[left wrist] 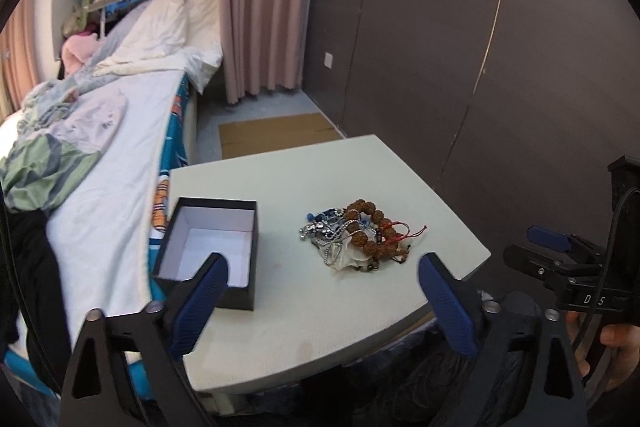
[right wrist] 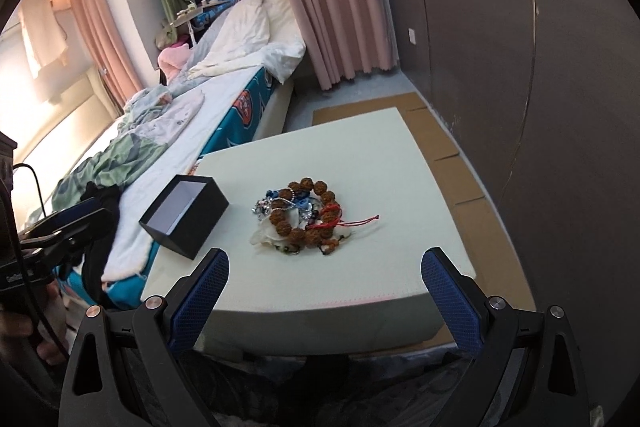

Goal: Organize jewelry
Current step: 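Reach the left tool into the jewelry pile and grasp the silver charm chain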

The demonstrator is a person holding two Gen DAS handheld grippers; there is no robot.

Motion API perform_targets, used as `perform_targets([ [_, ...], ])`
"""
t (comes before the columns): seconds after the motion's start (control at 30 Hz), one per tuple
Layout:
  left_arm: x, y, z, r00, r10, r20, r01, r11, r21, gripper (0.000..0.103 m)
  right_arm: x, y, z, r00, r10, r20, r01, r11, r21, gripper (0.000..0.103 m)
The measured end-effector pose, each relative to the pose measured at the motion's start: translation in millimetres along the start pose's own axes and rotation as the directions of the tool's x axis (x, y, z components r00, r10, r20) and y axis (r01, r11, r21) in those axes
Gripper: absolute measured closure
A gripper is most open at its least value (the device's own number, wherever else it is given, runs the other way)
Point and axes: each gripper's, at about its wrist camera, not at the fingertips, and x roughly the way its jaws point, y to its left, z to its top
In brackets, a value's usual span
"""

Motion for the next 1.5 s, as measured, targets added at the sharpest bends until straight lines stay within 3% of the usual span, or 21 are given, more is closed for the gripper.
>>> perform_targets([
  [0.2,38.5,3.5,12.7,0.996,-0.009,-0.092,0.009,1.0,0.002,0.029,24.3,-12.6,8.8,0.999,0.013,-0.032,-0.013,1.0,0.028,0.005],
  [0.37,66.6,7.6,21.9,0.988,0.005,-0.156,-0.006,1.0,-0.006,0.036,43.7,-25.2,13.5,0.998,0.022,-0.063,-0.018,0.998,0.052,0.005],
  [0.57,101.3,6.9,32.7,0.971,0.024,-0.238,-0.03,0.999,-0.021,0.04,60.7,-38.3,17.4,0.996,0.024,-0.092,-0.017,0.997,0.069,0.005],
  [0.7,130.0,9.4,41.7,0.954,0.046,-0.296,-0.062,0.997,-0.046,0.051,72.4,-51.1,18.2,0.994,0.029,-0.109,-0.019,0.995,0.093,0.006],
  [1.0,178.3,1.3,51.0,0.924,0.104,-0.368,-0.118,0.993,-0.014,0.055,84.3,-72.0,20.6,0.992,0.032,-0.119,-0.017,0.992,0.123,0.005],
  [1.27,211.1,-6.8,45.2,0.883,0.151,-0.444,-0.163,0.987,0.011,0.056,85.2,-88.2,19.6,0.992,0.026,-0.124,-0.007,0.988,0.157,0.005],
  [1.4,221.4,-4.3,35.3,0.862,0.145,-0.486,-0.173,0.985,-0.012,0.061,86.0,-94.5,17.2,0.991,0.023,-0.13,0.0,0.985,0.171,0.005],
  [1.5,221.7,-2.7,31.4,0.862,0.147,-0.486,-0.183,0.983,-0.027,0.061,85.2,-96.9,14.9,0.991,0.025,-0.133,-0.001,0.984,0.18,0.005],
])
